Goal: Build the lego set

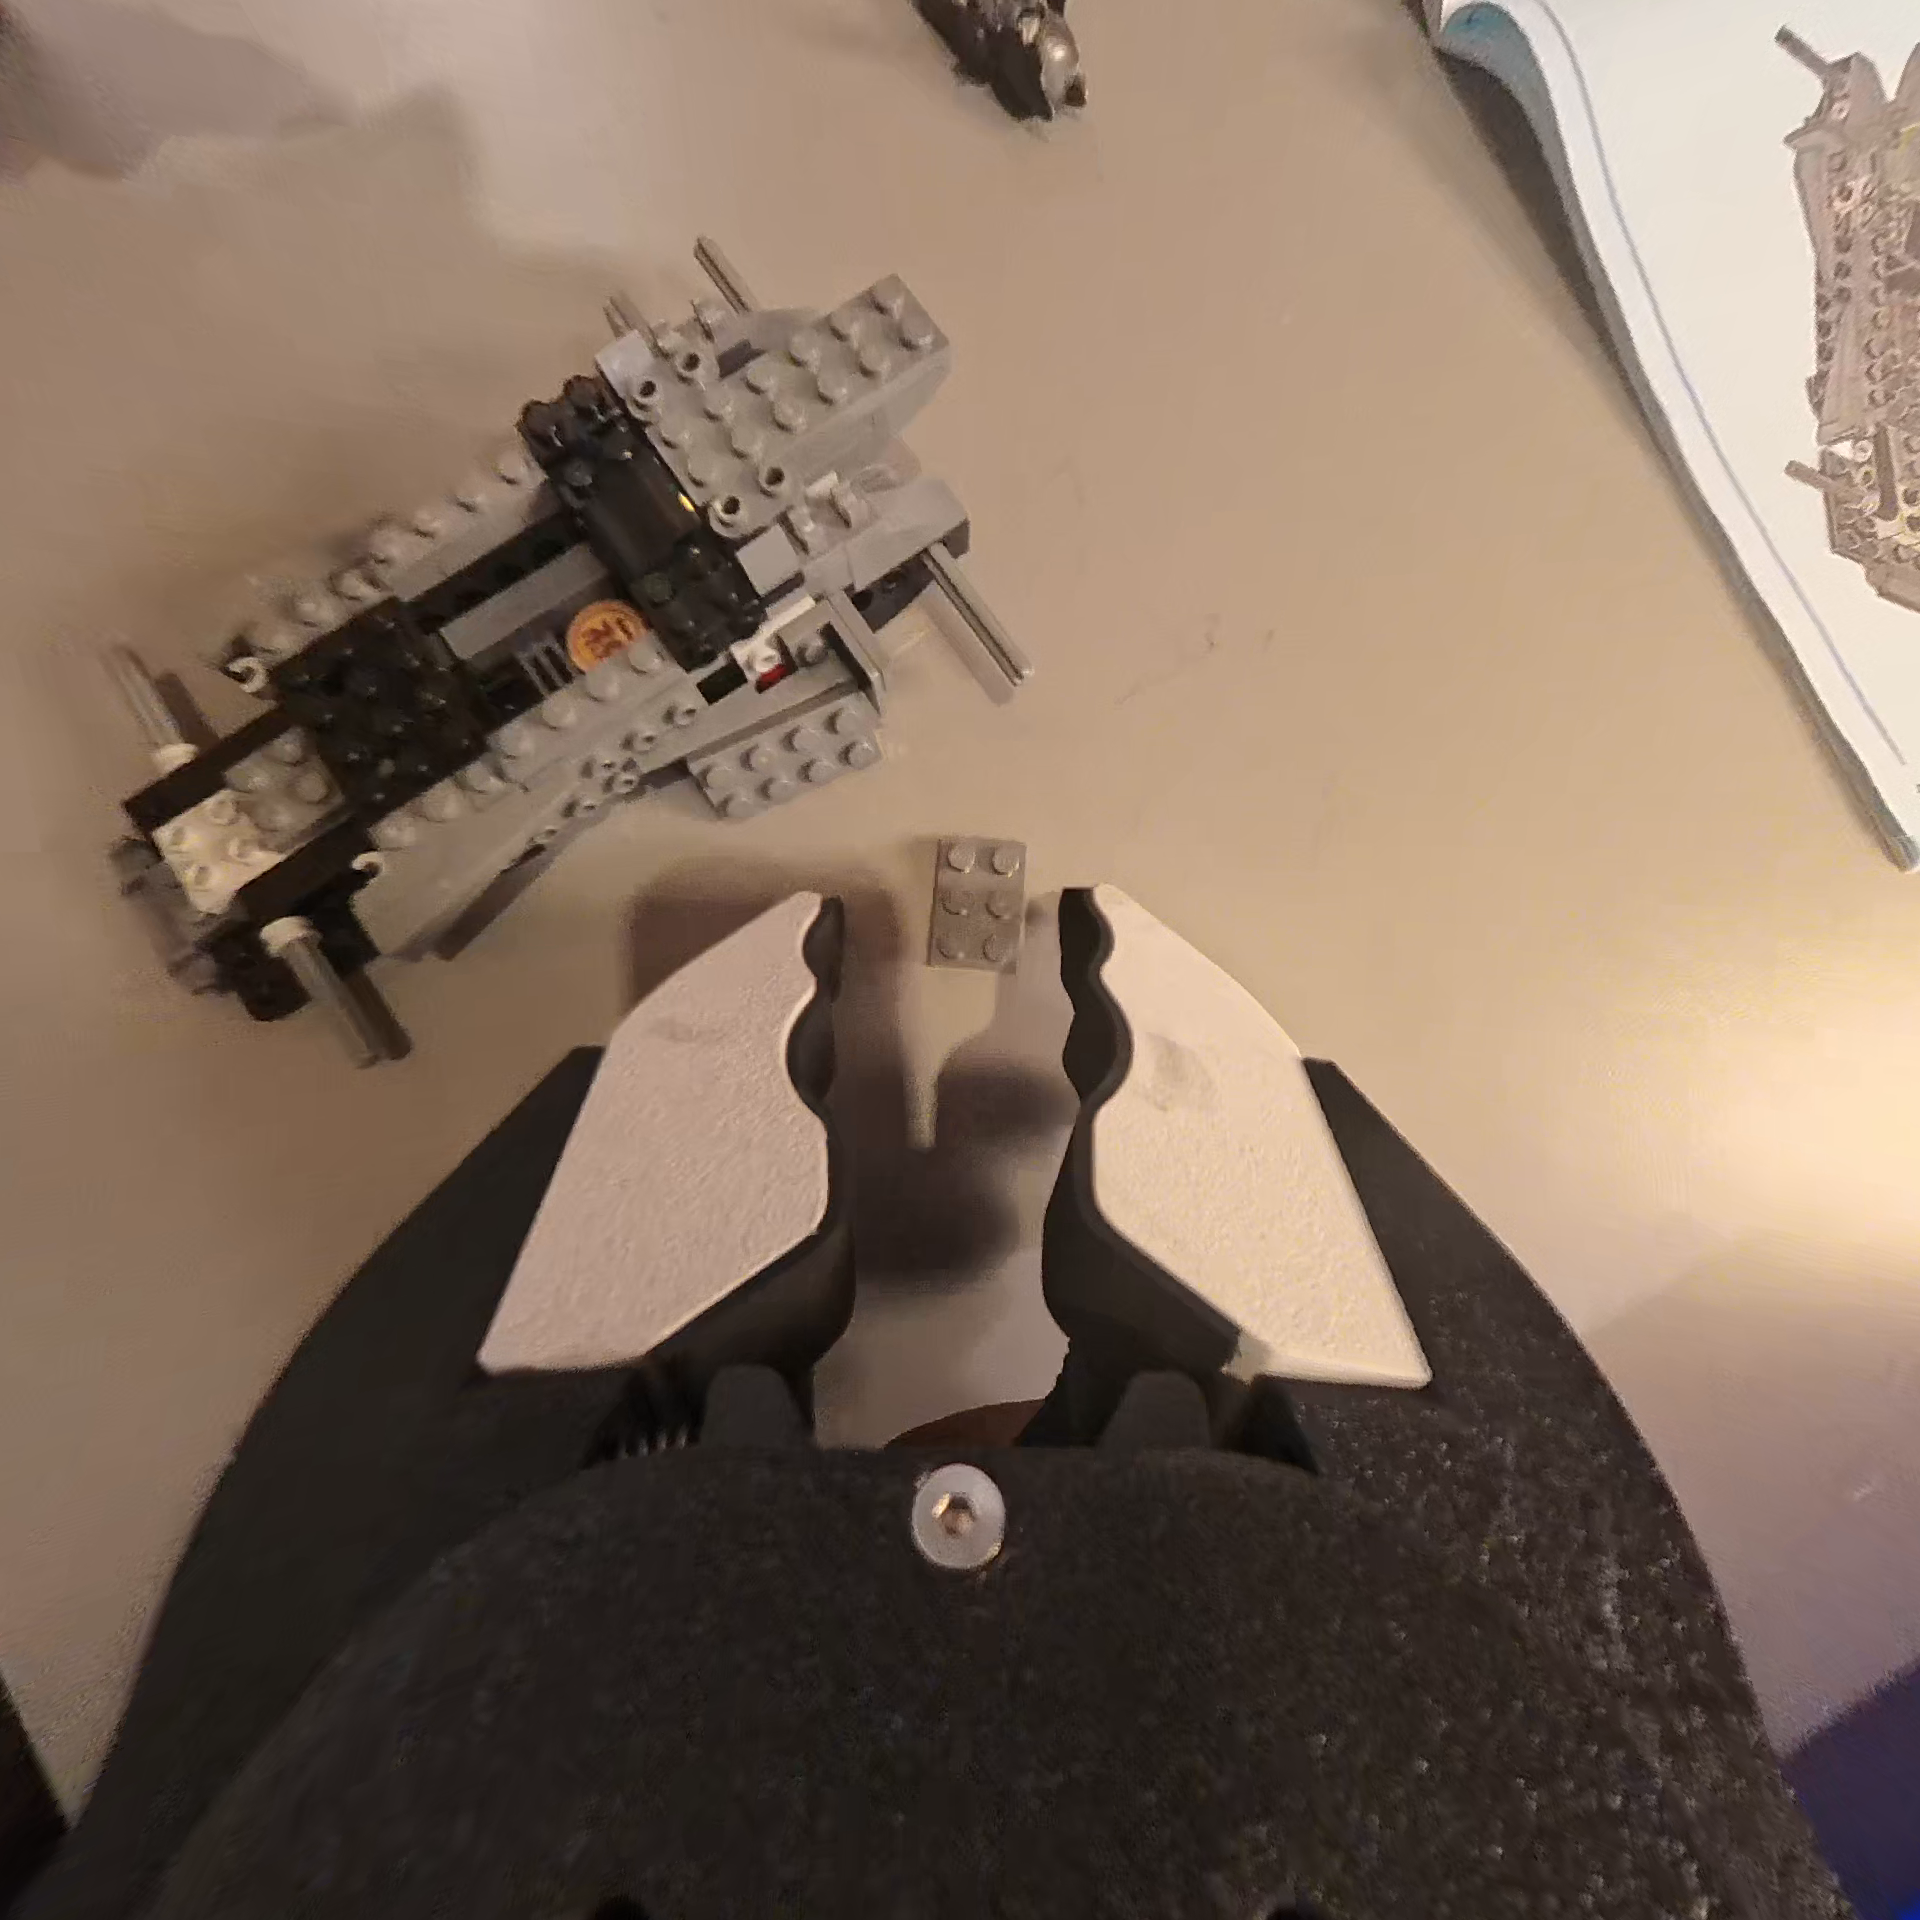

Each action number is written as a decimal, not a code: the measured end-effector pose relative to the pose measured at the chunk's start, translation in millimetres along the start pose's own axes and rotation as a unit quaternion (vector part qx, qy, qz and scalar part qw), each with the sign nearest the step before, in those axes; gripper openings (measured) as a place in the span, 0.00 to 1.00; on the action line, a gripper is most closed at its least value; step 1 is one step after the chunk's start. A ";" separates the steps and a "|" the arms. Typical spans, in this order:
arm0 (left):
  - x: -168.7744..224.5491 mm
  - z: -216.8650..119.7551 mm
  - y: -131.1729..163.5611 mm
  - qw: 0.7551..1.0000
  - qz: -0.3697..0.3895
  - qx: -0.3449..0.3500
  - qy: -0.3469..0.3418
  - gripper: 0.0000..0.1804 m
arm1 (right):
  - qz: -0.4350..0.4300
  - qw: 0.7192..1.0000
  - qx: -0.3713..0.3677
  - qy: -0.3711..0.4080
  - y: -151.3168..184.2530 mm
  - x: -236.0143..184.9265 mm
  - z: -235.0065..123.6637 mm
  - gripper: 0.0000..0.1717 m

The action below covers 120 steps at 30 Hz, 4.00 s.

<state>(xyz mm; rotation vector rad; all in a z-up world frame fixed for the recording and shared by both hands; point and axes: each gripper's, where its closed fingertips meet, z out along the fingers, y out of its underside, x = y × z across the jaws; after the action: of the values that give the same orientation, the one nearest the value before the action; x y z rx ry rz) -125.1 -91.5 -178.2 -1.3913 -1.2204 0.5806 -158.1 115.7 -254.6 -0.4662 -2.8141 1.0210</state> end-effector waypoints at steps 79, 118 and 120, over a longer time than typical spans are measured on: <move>1.2 -8.7 -10.6 0.998 -0.020 0.047 0.029 0.42 | 0.070 0.996 0.048 0.027 -3.8 37.0 -21.6 0.26; 0.6 -13.9 -16.4 0.996 -0.033 0.068 0.040 0.42 | -0.057 0.996 0.062 -0.019 -5.5 22.2 -6.0 0.13; -0.6 -11.8 -18.3 0.996 -0.031 0.070 0.033 0.42 | -0.056 0.996 0.072 -0.004 -8.7 26.6 -8.0 0.15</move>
<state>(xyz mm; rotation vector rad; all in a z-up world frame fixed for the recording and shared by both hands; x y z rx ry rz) -121.1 -100.2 -158.6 -1.2411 -1.1436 0.5616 -183.7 122.9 -242.9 -0.2848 -2.7122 1.1940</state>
